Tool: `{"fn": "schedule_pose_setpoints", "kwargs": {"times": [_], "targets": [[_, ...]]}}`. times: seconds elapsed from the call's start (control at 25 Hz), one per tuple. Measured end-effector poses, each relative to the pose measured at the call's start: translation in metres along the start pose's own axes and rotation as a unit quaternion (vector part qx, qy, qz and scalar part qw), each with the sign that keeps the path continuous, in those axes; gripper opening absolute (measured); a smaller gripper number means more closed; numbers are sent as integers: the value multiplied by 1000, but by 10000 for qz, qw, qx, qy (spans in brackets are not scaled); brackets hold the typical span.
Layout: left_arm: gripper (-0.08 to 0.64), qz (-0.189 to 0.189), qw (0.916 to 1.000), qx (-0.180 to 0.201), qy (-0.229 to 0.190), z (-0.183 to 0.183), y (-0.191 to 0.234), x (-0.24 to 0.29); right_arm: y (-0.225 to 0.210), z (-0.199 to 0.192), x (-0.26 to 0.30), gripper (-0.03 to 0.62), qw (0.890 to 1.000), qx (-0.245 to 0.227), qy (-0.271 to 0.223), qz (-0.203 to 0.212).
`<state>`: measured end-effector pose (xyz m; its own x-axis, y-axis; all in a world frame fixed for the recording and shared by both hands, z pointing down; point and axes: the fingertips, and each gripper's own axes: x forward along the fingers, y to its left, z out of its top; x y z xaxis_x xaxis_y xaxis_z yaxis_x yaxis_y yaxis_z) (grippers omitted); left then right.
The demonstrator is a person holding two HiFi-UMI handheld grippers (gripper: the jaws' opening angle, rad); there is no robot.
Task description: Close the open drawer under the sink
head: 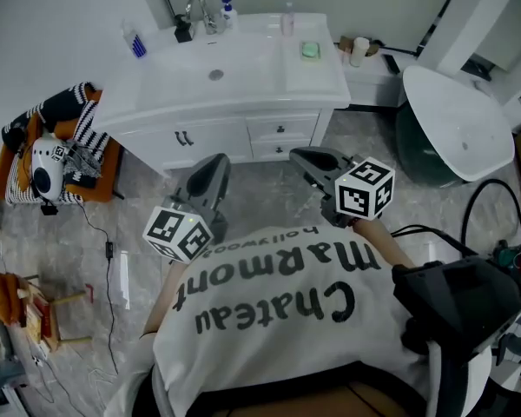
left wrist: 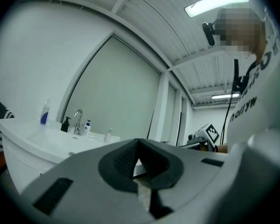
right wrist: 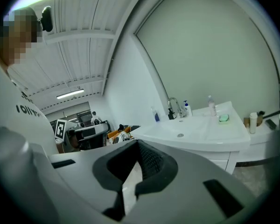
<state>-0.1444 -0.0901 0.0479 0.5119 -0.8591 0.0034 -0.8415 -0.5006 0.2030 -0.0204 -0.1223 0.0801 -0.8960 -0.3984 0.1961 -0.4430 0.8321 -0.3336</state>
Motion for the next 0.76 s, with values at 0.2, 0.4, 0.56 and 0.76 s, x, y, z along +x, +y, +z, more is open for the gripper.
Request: {"fn": "schedule_pose_setpoints", "kwargs": {"times": [0.2, 0.4, 0.56, 0.76], "targets": [[8, 0, 9999, 107, -12, 5, 0, 0, 0, -3, 2, 11, 10000, -78, 27, -14], [8, 24, 10000, 91, 34, 0, -1, -1, -1, -7, 2, 11, 10000, -56, 72, -35], [8, -1, 9999, 84, 74, -4, -3, 0, -2, -12, 2, 11, 9999, -63, 136, -58], [8, 38, 10000, 69, 60, -4, -1, 0, -3, -12, 3, 11, 9999, -72, 131, -84]]}}
